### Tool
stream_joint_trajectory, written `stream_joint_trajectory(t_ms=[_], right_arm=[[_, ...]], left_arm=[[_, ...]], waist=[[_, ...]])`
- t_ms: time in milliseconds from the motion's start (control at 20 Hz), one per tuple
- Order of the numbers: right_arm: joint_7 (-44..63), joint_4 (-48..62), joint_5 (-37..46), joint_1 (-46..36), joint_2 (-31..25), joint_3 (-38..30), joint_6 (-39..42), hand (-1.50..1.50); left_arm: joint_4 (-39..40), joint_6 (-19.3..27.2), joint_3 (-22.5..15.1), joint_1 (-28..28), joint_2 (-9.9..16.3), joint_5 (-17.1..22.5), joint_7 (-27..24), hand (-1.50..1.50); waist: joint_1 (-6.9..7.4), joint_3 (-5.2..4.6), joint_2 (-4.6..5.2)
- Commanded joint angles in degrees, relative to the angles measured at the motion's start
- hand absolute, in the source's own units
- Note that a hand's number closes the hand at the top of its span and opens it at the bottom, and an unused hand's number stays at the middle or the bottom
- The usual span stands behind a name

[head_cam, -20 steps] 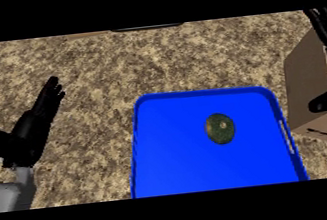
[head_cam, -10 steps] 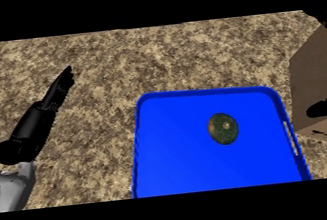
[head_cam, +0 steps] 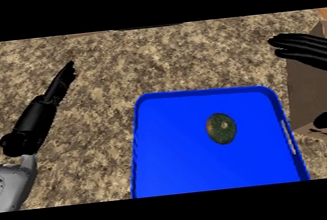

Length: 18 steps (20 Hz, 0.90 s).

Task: Pick the squash from the tray and place it in the cardboard box

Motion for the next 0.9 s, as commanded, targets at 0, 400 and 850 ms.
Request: stream_joint_trajectory(t_ms=[0,400,850], right_arm=[[7.9,-9.5,7.2,-0.3,-2.5,5.2,2.0,-1.50],[26.7,-23.1,17.0,-1.4,0.5,11.8,8.9,-1.50],[41.9,-28.8,21.8,1.6,9.4,14.6,19.9,-1.50]], left_arm=[[-2.3,-0.8,0.5,2.8,0.9,0.0,-0.5,0.00],[1.8,-3.3,3.0,1.1,0.4,0.2,-2.5,0.00],[1.4,-1.7,2.4,1.6,-4.6,-4.4,-2.0,0.00]], waist=[[0.11,-0.07,-0.49],[-0.23,-0.04,-0.14],[-0.03,0.03,0.01]])
